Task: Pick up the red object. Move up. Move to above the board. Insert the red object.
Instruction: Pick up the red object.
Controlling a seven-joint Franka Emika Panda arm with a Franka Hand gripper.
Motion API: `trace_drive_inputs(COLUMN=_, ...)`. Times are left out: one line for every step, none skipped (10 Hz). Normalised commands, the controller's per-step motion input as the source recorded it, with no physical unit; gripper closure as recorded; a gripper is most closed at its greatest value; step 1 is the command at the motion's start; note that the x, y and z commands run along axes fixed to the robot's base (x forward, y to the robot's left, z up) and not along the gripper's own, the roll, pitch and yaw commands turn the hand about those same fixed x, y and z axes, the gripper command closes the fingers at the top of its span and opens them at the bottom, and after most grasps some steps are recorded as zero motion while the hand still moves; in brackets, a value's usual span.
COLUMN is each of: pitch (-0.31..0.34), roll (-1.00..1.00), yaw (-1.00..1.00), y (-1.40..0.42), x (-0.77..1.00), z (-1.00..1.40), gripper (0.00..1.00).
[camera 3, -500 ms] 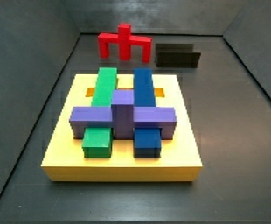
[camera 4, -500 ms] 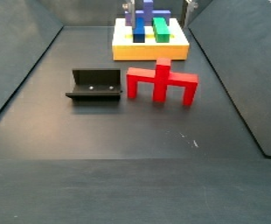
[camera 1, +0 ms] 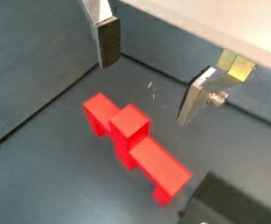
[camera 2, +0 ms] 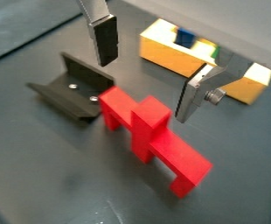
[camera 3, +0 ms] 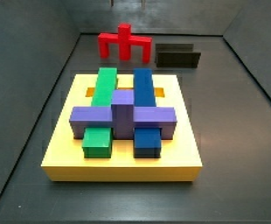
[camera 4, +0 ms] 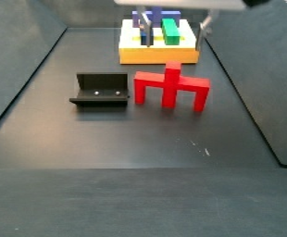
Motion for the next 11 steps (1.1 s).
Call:
trace_drive_inputs(pitch=-0.169, roll=-0.13, yaw=-0.53, y=-0.07, x=-0.4, z=-0.43, gripper=0.0)
trace_drive_inputs(pitch=-0.077, roll=0.0, yaw=-0.11, y=0.0, x=-0.2, z=-0.39, gripper=0.0)
trace_drive_inputs(pitch=-0.054, roll=0.06, yaw=-0.03, y=0.0, x=0.0, z=-0.37, gripper=0.0)
trace_drive_inputs(pitch=-0.04, roll=0.06, yaw=0.0, y=-0.03, x=0.14, z=-0.39, gripper=0.0)
trace_drive_inputs(pitch=0.0, roll=0.09, yaw=0.0, y=-0.07, x=0.33, z=-0.34, gripper=0.0)
trace_drive_inputs(pitch=0.0, roll=0.13, yaw=0.05, y=-0.07, x=0.26, z=-0.34, gripper=0.0)
trace_drive_inputs(pitch=0.0, roll=0.15, yaw=0.12, y=-0.11, x=0.14, z=-0.31, gripper=0.0)
trace_drive_inputs(pitch=0.0, roll=0.19, yaw=0.07, y=-0.13, x=0.04, z=-0.32, gripper=0.0)
trace_drive_inputs(pitch=0.0, roll=0.21, yaw=0.08, y=-0.14, x=0.04, z=-0.24, gripper=0.0)
trace_drive_inputs(pitch=0.0, roll=0.24, yaw=0.09, y=-0.13, x=0.0, z=-0.13, gripper=0.0)
trace_drive_inputs(pitch=0.014, roll=0.23, yaw=0.03, y=-0.03, x=0.02, z=-0.01, gripper=0.0)
